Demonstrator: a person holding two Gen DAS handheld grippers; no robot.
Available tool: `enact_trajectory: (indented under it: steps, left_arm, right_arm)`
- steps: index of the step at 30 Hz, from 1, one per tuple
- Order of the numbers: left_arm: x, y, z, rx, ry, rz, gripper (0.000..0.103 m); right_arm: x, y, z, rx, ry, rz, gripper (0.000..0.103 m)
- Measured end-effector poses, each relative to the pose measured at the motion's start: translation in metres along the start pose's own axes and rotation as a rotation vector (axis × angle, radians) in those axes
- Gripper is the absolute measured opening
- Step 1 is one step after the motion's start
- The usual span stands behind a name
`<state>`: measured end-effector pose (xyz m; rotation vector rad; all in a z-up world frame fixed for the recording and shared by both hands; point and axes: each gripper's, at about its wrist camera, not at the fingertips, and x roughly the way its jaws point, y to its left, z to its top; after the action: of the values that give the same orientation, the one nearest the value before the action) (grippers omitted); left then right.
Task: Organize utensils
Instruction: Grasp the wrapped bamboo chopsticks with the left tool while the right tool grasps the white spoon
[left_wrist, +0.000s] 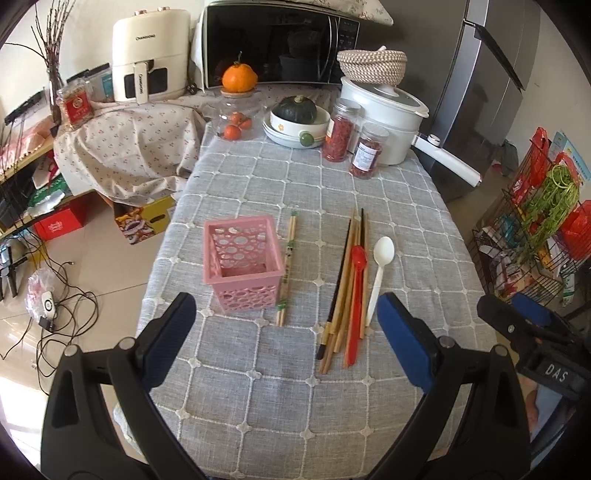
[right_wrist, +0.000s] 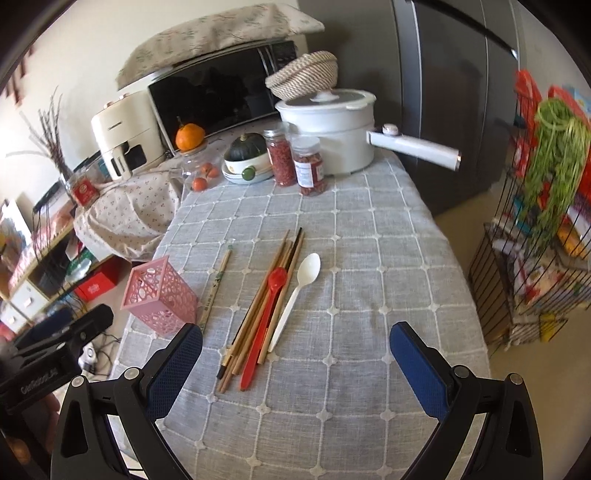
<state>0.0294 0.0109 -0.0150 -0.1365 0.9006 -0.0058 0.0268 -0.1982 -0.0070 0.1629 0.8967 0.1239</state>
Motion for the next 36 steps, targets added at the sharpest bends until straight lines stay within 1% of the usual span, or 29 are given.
enact_trajectory:
  steps: [2, 4, 7, 8, 9, 10, 11, 12, 13, 14, 15, 18, 21, 23, 25, 27, 31, 35, 36]
  left_arm:
    - [0.006, -0.004, 0.01, -0.01, 0.03, -0.033, 0.098]
    - [0.01, -0.011, 0.021, -0.017, 0.04, -0.049, 0.098]
    - [0.021, -0.026, 0.043, -0.016, 0.068, -0.063, 0.098]
    - [0.027, -0.031, 0.05, -0.012, 0.085, -0.067, 0.097]
    - [0.034, -0.038, 0.057, -0.007, 0.1, -0.07, 0.093]
    - [0.043, -0.047, 0.064, 0.004, 0.113, -0.063, 0.091]
    - [0.052, -0.053, 0.068, 0.016, 0.126, -0.05, 0.087]
    - [0.062, -0.061, 0.071, 0.032, 0.142, -0.035, 0.082]
    - [0.075, -0.068, 0.074, 0.054, 0.161, -0.01, 0.079]
    - [0.088, -0.073, 0.076, 0.07, 0.187, 0.017, 0.074]
    - [0.1, -0.076, 0.076, 0.078, 0.213, 0.044, 0.068]
    - [0.135, -0.079, 0.074, 0.085, 0.279, 0.092, 0.059]
    - [0.161, -0.075, 0.071, 0.083, 0.324, 0.146, 0.055]
    - [0.174, -0.068, 0.072, 0.059, 0.339, 0.166, 0.055]
    - [0.187, -0.066, 0.073, 0.058, 0.346, 0.196, 0.055]
    - [0.201, -0.065, 0.073, 0.064, 0.36, 0.227, 0.055]
    - [0.225, -0.06, 0.074, 0.042, 0.383, 0.269, 0.055]
    - [0.246, -0.063, 0.073, 0.069, 0.407, 0.323, 0.055]
    - [0.249, -0.062, 0.074, 0.065, 0.396, 0.334, 0.055]
  right_arm:
    - [0.008, -0.014, 0.006, 0.064, 0.045, 0.043, 0.102]
    - [0.018, -0.03, 0.011, 0.14, 0.097, 0.1, 0.102]
    - [0.033, -0.049, 0.019, 0.222, 0.176, 0.146, 0.102]
    - [0.036, -0.053, 0.022, 0.243, 0.193, 0.166, 0.101]
    - [0.041, -0.059, 0.025, 0.27, 0.21, 0.185, 0.1]
    - [0.045, -0.066, 0.027, 0.298, 0.227, 0.201, 0.096]
    - [0.049, -0.071, 0.028, 0.321, 0.239, 0.211, 0.092]
    - [0.052, -0.078, 0.029, 0.352, 0.253, 0.218, 0.091]
    - [0.054, -0.084, 0.03, 0.376, 0.259, 0.226, 0.09]
    - [0.057, -0.089, 0.032, 0.393, 0.26, 0.234, 0.089]
    - [0.059, -0.091, 0.033, 0.398, 0.262, 0.241, 0.088]
    - [0.068, -0.093, 0.038, 0.373, 0.285, 0.242, 0.083]
    - [0.074, -0.095, 0.044, 0.339, 0.288, 0.223, 0.081]
    - [0.077, -0.1, 0.047, 0.333, 0.28, 0.202, 0.081]
    - [0.079, -0.104, 0.049, 0.34, 0.277, 0.181, 0.081]
    - [0.082, -0.108, 0.049, 0.352, 0.283, 0.188, 0.081]
    - [0.082, -0.11, 0.05, 0.356, 0.285, 0.218, 0.081]
    - [0.08, -0.111, 0.054, 0.347, 0.27, 0.225, 0.081]
    - [0.081, -0.112, 0.054, 0.349, 0.269, 0.231, 0.081]
